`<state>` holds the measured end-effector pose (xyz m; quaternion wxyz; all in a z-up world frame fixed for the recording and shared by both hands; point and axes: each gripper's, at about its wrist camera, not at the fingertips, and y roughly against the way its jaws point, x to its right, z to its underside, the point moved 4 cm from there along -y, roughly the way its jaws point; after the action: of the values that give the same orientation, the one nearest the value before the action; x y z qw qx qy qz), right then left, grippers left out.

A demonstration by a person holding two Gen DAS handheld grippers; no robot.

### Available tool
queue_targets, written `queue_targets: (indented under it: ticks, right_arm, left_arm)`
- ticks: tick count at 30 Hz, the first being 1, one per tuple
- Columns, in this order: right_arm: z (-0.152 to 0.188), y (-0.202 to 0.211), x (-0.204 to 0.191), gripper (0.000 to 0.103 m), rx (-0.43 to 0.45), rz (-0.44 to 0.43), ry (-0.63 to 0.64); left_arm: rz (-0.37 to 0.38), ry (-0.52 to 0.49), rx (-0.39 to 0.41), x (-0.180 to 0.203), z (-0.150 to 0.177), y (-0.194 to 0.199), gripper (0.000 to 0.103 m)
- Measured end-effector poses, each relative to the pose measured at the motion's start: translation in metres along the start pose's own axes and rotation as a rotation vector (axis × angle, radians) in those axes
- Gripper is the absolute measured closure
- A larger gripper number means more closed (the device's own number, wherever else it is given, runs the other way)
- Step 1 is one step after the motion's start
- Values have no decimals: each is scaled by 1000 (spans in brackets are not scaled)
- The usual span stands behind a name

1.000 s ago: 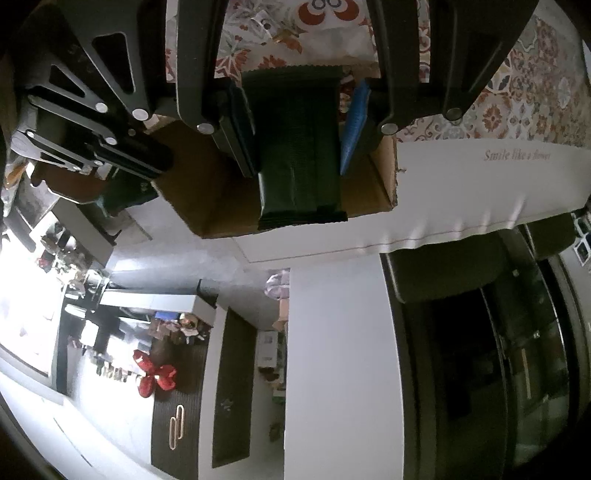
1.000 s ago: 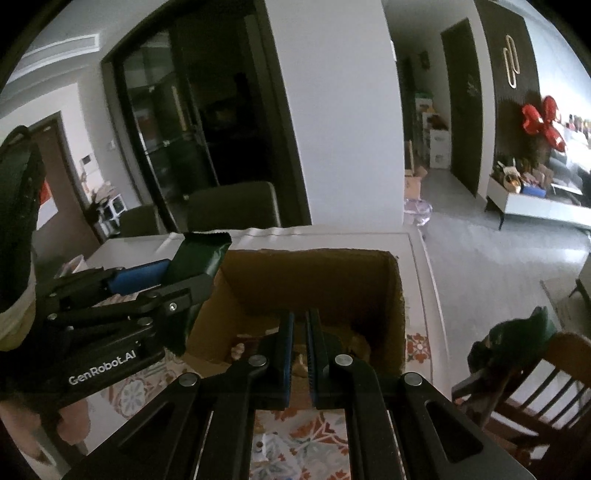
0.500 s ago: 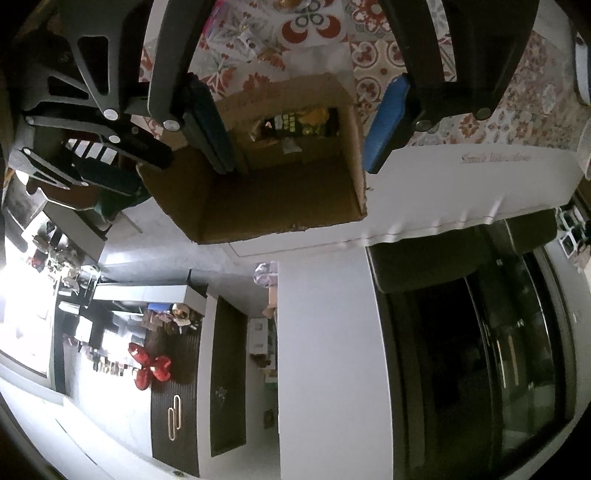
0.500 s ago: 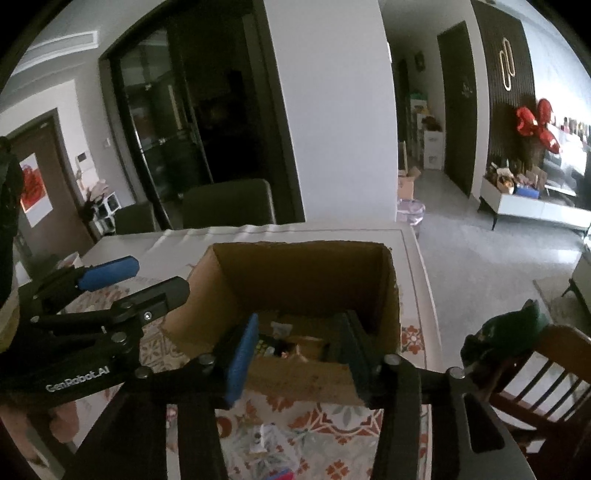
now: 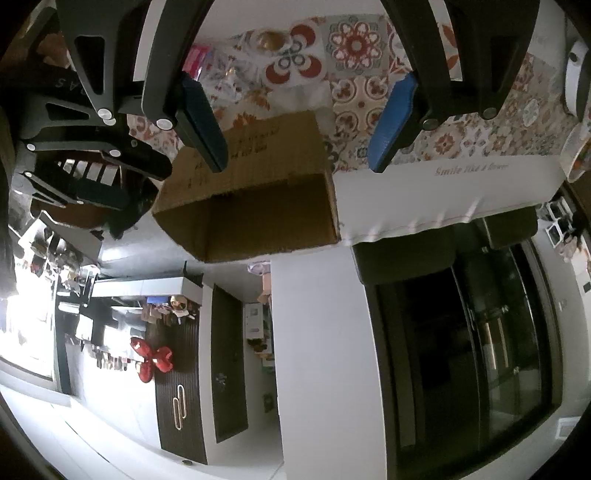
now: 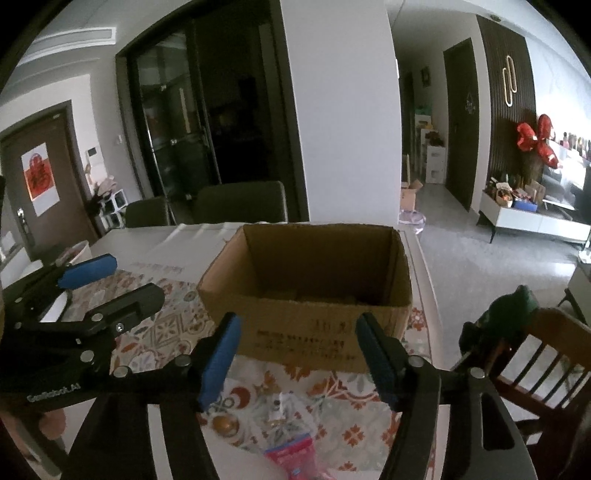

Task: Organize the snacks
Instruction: 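Open the left tool over the box to drop the dark green packet, then move both tools back from the box to the red packet and brown candy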

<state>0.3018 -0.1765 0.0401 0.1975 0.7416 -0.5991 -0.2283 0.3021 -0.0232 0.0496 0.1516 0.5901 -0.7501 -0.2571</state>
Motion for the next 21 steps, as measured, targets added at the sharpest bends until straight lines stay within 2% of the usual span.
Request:
queue_targets:
  ticks: [9,21]
  right_arm:
    - [33,8,-10,37,-33,-8,5]
    - [82,-6,-8,35,-136,-3,-21]
  left_arm:
    - [6,-8,-16,4,35,13,25]
    - [34,20,-116,7,87,3,25]
